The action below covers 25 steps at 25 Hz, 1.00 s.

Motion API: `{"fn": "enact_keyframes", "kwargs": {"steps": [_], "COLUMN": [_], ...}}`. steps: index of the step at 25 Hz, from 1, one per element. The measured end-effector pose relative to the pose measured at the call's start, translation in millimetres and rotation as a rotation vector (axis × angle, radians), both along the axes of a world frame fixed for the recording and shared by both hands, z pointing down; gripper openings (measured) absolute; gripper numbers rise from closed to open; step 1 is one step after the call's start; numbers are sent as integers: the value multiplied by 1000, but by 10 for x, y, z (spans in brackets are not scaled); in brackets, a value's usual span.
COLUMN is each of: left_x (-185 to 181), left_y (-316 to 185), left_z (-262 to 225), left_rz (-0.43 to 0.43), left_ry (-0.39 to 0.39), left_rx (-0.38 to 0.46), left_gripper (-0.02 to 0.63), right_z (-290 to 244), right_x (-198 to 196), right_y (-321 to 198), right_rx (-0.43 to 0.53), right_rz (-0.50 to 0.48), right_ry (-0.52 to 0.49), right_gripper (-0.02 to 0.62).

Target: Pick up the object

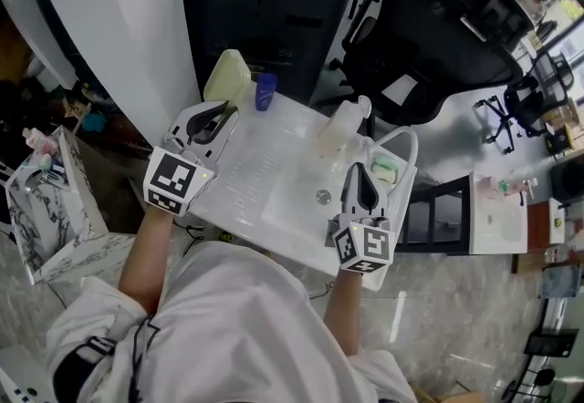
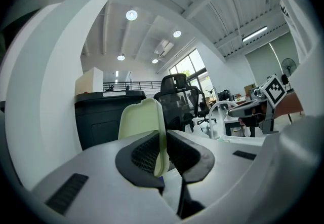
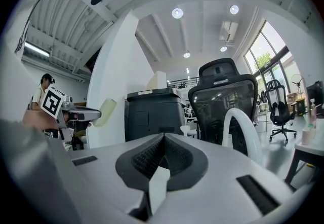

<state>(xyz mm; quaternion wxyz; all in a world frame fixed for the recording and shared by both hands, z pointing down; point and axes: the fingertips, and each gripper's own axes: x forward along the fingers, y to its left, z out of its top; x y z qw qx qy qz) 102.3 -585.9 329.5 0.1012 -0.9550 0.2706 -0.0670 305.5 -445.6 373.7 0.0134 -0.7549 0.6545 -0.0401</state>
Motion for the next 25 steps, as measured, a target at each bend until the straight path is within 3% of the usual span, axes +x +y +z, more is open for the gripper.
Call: {"fn": "enact_keyframes", "kwargs": {"steps": [25], "left_x": [121], "left_y": [-52], "left_z": [-165], "left_rz": [28], "left_ry": [15], "left_rx": [37], "left_gripper": [57], "right_z": [-148], "right_x": [200], "right_y": [100], "right_rx": [19], "right_rz": [64], "right_ry": [18], "right_gripper": [2]}}
